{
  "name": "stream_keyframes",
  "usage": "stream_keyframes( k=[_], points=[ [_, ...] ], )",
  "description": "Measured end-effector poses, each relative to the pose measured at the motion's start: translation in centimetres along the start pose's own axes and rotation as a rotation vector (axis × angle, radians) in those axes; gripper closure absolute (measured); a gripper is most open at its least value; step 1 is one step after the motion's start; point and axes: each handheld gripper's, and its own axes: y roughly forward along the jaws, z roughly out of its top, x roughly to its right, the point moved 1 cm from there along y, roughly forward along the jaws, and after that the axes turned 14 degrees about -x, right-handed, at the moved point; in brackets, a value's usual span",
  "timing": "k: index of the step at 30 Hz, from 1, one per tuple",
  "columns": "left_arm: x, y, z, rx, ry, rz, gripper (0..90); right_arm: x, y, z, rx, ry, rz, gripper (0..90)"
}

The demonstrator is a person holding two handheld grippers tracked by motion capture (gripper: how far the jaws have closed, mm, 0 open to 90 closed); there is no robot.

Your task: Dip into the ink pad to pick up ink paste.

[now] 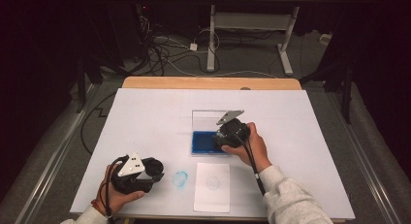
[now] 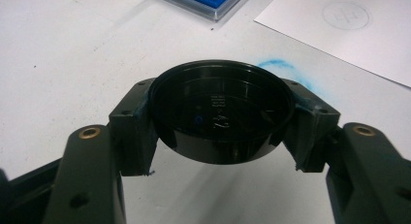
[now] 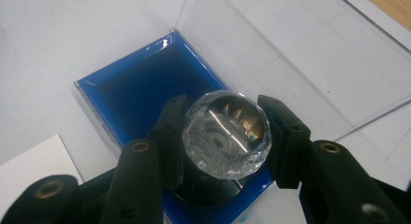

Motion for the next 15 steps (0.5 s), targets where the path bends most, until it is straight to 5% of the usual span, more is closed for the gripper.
stream_keyframes(
  k=[15],
  points=[
    [0.03,-0.12,-0.07,0.003,0.0,0.004,36.5,-0.31,-0.34,-0.74,0.004,-0.023,-0.019,57.3]
  ],
)
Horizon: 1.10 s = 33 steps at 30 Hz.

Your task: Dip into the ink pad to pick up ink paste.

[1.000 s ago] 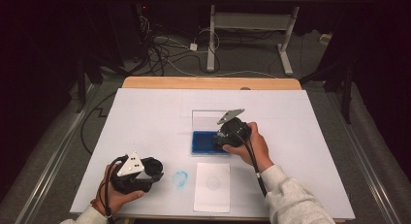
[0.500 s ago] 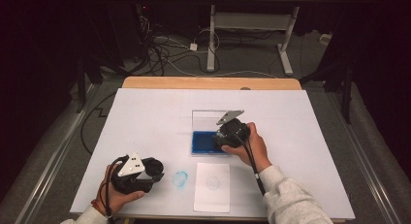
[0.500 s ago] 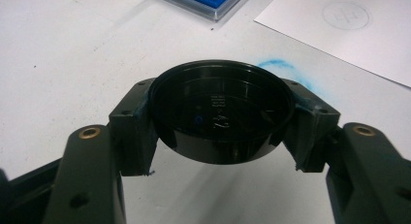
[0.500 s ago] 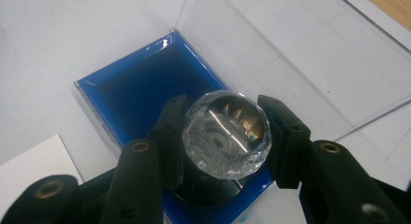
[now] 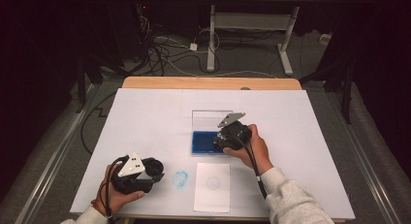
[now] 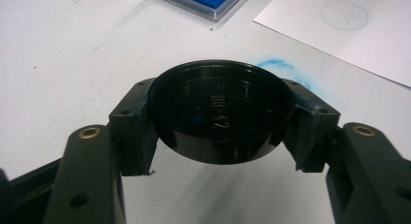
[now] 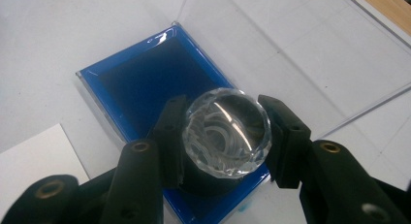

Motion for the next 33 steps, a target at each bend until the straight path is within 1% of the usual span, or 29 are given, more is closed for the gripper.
stream_keyframes(
  k=[2,5,6,9,10,12,14,17,20,25,29,33],
  points=[
    [0.0,-0.1,-0.1,0.0,-0.002,0.001,36.5,0.1,-0.1,-0.1,-0.002,-0.004,0.003,57.4],
    [-0.1,-0.1,-0.2,0.001,-0.006,0.002,36.5,0.2,0.0,-0.1,0.003,0.002,0.012,57.3],
    [-0.1,-0.1,-0.2,0.002,-0.006,0.001,36.5,0.1,0.1,0.0,0.005,0.0,0.006,57.3],
    [-0.1,-0.1,-0.1,0.0,-0.004,0.001,36.5,-0.5,0.3,0.6,-0.003,-0.019,-0.035,57.3],
    [-0.1,-0.1,-0.1,0.0,-0.002,0.001,36.5,-0.5,0.4,0.7,-0.005,-0.023,-0.039,57.3],
    [-0.1,0.0,-0.1,-0.002,-0.001,0.0,36.5,-0.3,0.4,0.5,0.001,-0.009,-0.021,57.3],
    [-0.1,0.0,0.0,-0.003,0.001,-0.002,36.5,-0.1,0.2,0.2,0.005,-0.006,-0.006,57.3],
    [0.0,0.0,0.0,-0.001,0.002,-0.001,36.5,-0.1,0.0,-0.2,0.005,-0.014,-0.006,57.3],
    [-0.1,0.0,0.0,-0.005,0.001,-0.002,36.5,0.1,0.0,-0.3,0.01,-0.004,0.007,57.3],
    [0.0,0.1,0.0,-0.006,0.003,-0.005,36.5,-0.5,0.3,0.4,0.005,-0.017,-0.027,57.3],
    [0.0,0.1,0.0,-0.006,0.0,-0.005,36.5,-0.2,0.2,0.1,0.007,-0.007,-0.01,57.3],
    [0.1,0.1,0.1,-0.007,0.006,-0.004,36.5,-0.5,0.3,0.3,0.004,-0.02,-0.033,57.3]
  ],
)
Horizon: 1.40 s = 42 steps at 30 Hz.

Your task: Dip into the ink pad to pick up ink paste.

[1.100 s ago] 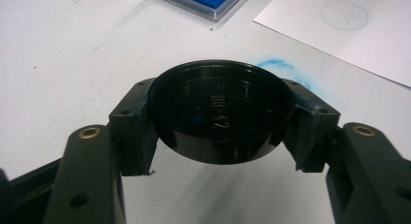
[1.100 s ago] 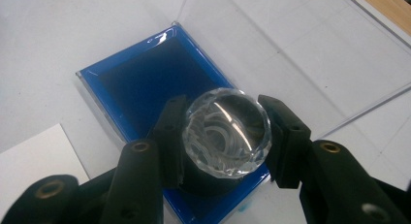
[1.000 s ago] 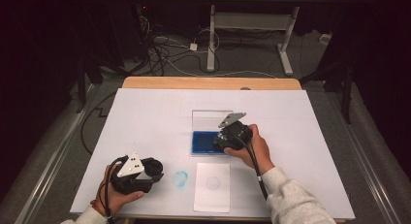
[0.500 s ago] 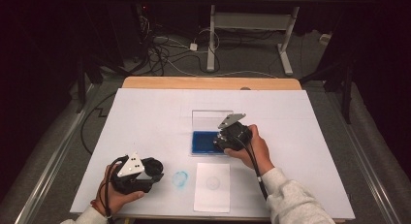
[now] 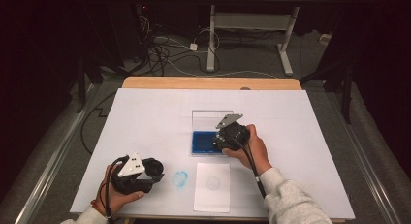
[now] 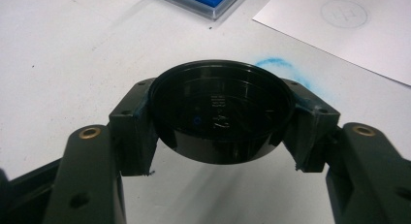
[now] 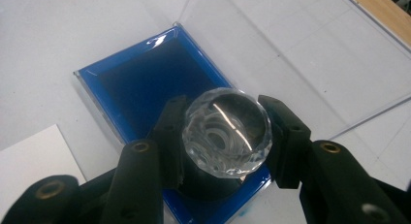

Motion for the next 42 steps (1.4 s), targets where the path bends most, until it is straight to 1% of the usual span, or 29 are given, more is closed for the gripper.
stream_keyframes(
  k=[3,10,13,16,18,20,22,24,25,30,31,32,40,42],
  points=[
    [0.0,0.0,0.0,-0.001,0.001,-0.001,36.5,0.1,0.1,0.0,0.002,0.011,0.013,57.3],
    [-0.1,0.0,-0.1,-0.001,-0.004,0.001,36.5,0.4,-0.1,-0.2,0.012,0.02,0.021,57.4],
    [-0.2,0.0,-0.1,-0.001,-0.007,0.002,36.5,0.4,-0.2,-0.4,0.016,0.036,0.032,57.4],
    [-0.2,-0.1,-0.2,-0.002,-0.006,0.001,36.5,0.8,-0.5,-0.9,0.037,0.064,0.058,57.4],
    [-0.2,-0.1,-0.2,-0.003,-0.008,0.002,36.5,1.0,-0.8,-1.4,0.055,0.074,0.063,57.5],
    [-0.2,0.0,-0.3,-0.004,-0.013,0.002,36.5,0.9,-1.3,-1.8,0.076,0.069,0.061,57.5],
    [-0.2,0.0,-0.3,-0.005,-0.015,0.003,36.5,0.9,-1.8,-2.1,0.083,0.074,0.075,57.5],
    [-0.2,-0.1,-0.2,-0.001,-0.012,0.006,36.5,1.0,-2.3,-2.4,0.094,0.069,0.074,57.5],
    [-0.2,-0.2,-0.2,0.001,-0.011,0.006,36.6,1.1,-2.6,-2.6,0.1,0.067,0.082,57.5],
    [-0.5,-0.1,-0.4,0.0,-0.022,0.006,36.6,1.3,-4.4,-3.1,0.14,0.063,0.077,57.5],
    [-0.5,-0.1,-0.4,0.001,-0.021,0.006,36.5,1.3,-4.8,-3.2,0.146,0.065,0.082,57.5],
    [-0.5,-0.2,-0.4,0.003,-0.019,0.008,36.6,1.3,-5.1,-3.3,0.153,0.059,0.079,57.5],
    [-0.6,-0.3,-0.5,0.003,-0.01,0.008,36.5,1.7,-7.1,-4.1,0.203,0.061,0.06,57.5],
    [-0.6,-0.2,-0.5,-0.002,-0.005,0.006,36.5,1.7,-7.6,-4.2,0.213,0.06,0.067,57.5]
  ],
)
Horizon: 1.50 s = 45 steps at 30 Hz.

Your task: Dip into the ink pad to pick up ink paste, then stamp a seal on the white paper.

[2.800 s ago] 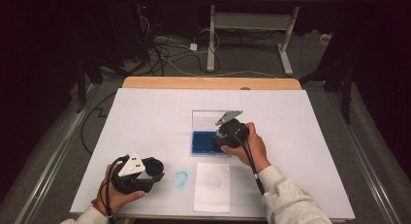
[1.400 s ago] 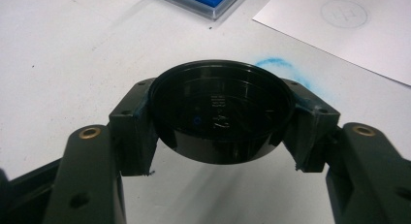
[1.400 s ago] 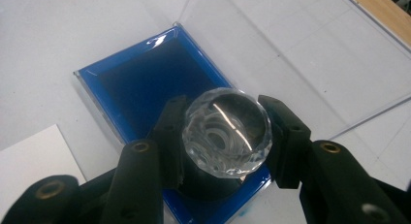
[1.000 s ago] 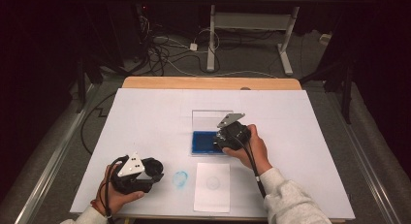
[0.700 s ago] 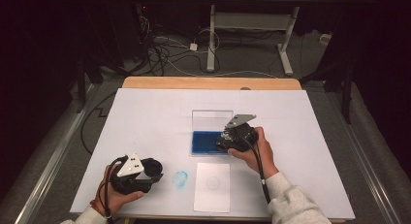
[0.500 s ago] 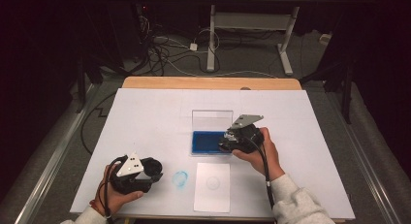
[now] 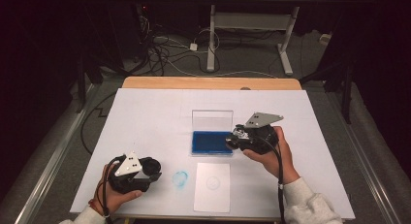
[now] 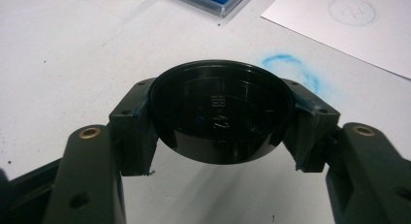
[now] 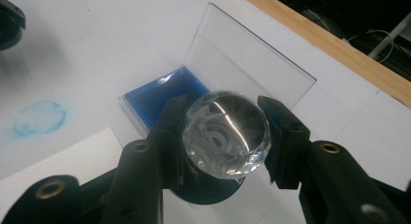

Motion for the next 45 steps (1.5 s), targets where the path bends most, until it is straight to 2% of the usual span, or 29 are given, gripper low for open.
stream_keyframes(
  k=[11,16,22,27,32,38,45],
  points=[
    [0.2,-0.1,0.0,-0.008,-0.002,0.01,36.5,-0.1,-2.2,0.2,0.059,-0.003,0.001,57.5],
    [0.3,0.0,0.3,-0.01,0.01,0.009,36.5,-0.3,-3.3,0.1,0.087,-0.008,-0.002,57.5],
    [0.0,0.1,0.1,-0.014,-0.003,0.007,36.5,-0.5,-4.1,0.4,0.115,-0.013,0.005,57.5],
    [0.1,0.2,0.5,-0.017,0.014,0.007,36.5,-1.0,-5.0,0.4,0.135,-0.026,0.011,57.5],
    [0.4,0.3,0.8,-0.019,0.034,0.011,36.6,-1.9,-5.3,0.2,0.134,-0.05,0.024,57.5],
    [0.5,0.4,0.9,-0.024,0.036,0.008,36.5,-3.0,-5.4,0.1,0.125,-0.067,0.038,57.4],
    [0.5,0.5,0.9,-0.026,0.032,0.005,36.5,-4.0,-4.7,0.0,0.104,-0.105,0.061,57.5]
  ],
)
